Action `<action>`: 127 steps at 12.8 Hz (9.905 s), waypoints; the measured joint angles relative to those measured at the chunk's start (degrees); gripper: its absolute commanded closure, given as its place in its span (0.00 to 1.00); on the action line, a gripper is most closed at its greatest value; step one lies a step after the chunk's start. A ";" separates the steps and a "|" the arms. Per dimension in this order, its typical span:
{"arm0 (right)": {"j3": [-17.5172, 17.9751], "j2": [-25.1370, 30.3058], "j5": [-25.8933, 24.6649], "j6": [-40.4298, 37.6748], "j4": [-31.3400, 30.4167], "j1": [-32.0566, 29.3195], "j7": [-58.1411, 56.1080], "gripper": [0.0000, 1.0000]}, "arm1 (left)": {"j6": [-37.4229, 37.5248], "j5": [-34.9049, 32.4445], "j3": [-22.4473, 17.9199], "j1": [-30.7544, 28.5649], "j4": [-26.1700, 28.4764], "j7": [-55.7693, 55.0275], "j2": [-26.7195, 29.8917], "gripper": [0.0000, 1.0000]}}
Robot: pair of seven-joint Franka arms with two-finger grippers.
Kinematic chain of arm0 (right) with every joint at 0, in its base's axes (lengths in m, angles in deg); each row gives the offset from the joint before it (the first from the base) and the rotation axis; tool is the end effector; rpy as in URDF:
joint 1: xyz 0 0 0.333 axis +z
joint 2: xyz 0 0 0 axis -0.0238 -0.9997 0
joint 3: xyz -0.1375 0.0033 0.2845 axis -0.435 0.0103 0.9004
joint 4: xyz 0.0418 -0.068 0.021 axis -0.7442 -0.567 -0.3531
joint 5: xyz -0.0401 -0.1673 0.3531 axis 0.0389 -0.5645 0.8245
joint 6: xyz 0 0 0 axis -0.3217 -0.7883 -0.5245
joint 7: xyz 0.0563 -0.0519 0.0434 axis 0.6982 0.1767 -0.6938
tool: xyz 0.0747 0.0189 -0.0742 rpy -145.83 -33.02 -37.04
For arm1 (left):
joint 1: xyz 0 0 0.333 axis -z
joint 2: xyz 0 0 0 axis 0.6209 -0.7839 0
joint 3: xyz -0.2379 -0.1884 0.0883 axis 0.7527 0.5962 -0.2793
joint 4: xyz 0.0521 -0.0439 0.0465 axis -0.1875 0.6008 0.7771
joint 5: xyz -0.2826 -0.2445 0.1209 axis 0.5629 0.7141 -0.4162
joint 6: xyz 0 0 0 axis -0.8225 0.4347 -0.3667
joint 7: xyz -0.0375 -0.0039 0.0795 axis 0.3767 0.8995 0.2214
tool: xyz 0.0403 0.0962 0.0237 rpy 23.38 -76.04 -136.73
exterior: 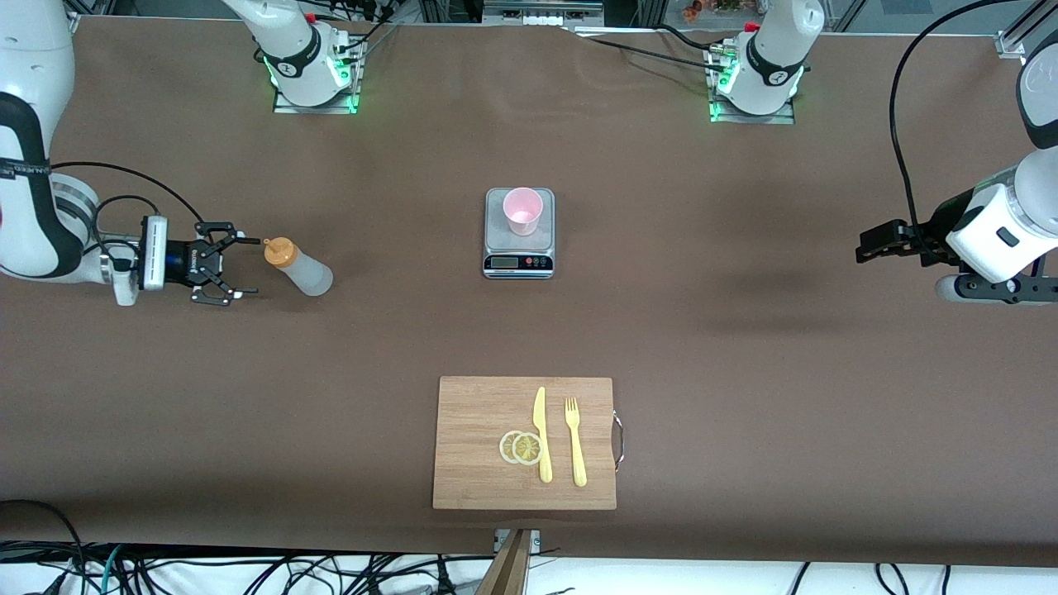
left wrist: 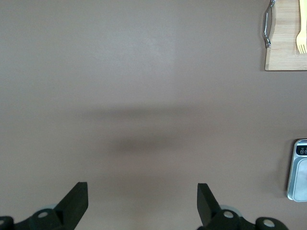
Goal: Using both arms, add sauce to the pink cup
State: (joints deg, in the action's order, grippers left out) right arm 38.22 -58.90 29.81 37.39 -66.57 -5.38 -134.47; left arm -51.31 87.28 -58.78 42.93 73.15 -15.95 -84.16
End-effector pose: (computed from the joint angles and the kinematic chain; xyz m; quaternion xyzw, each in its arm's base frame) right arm 0.5337 -0.1176 0.1887 -0.6064 -0.5759 -0.3176 0.4470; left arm 0.6045 -0.0104 0.5371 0.9976 0.0008 -0.0599 0.0343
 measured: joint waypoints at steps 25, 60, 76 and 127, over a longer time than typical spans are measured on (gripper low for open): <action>3.21 -7.65 5.97 -9.05 11.80 9.84 4.06 0.92 | 0.00 0.00 0.00 0.00 0.00 0.00 -0.01 0.00; 2.92 8.69 -67.81 13.34 10.83 70.18 105.79 0.90 | 0.00 0.00 0.02 0.00 0.00 0.00 -0.01 0.00; -1.76 12.29 -58.17 18.23 10.26 69.51 103.12 0.90 | 0.00 0.00 0.02 0.00 0.00 0.00 0.00 0.00; -36.66 -3.09 -19.88 -37.03 32.41 28.21 37.46 0.00 | -0.02 0.00 0.08 0.03 -1.28 0.00 -0.66 0.00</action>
State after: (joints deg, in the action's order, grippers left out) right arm 1.55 -62.00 9.93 0.35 -34.16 22.83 -97.01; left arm -51.33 87.28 -58.70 42.96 71.88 -15.95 -84.82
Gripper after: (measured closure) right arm 0.000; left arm 0.000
